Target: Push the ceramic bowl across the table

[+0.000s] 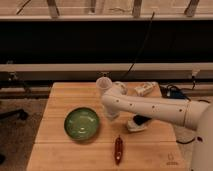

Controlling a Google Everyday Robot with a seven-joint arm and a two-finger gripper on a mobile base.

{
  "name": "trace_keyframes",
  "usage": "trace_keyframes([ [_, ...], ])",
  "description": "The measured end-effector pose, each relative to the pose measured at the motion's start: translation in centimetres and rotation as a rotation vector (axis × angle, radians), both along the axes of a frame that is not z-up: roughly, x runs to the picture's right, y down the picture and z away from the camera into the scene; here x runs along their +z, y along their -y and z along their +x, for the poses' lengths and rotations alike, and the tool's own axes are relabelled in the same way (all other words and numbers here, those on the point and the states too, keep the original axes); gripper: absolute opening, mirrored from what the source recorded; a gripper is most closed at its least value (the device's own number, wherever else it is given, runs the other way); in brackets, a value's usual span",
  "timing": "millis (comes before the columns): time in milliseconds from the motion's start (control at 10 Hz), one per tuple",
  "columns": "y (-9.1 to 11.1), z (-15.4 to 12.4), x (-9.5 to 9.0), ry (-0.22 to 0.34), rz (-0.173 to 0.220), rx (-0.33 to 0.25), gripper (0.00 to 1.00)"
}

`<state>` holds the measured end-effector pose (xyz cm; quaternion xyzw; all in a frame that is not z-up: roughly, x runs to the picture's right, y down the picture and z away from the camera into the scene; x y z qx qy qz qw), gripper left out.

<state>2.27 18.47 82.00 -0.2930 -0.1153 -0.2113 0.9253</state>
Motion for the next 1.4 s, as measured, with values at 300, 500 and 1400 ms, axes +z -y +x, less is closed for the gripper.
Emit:
trace_keyframes([
  [300, -0.1, -0.4, 0.2, 0.014, -0.005, -0.014, 0.00],
  [500, -0.1, -0.8, 0.3, 0.025, -0.008, -0.024, 0.00],
  [1400, -0.3, -2.2, 0.9, 0.071, -0.017, -0.060, 0.00],
])
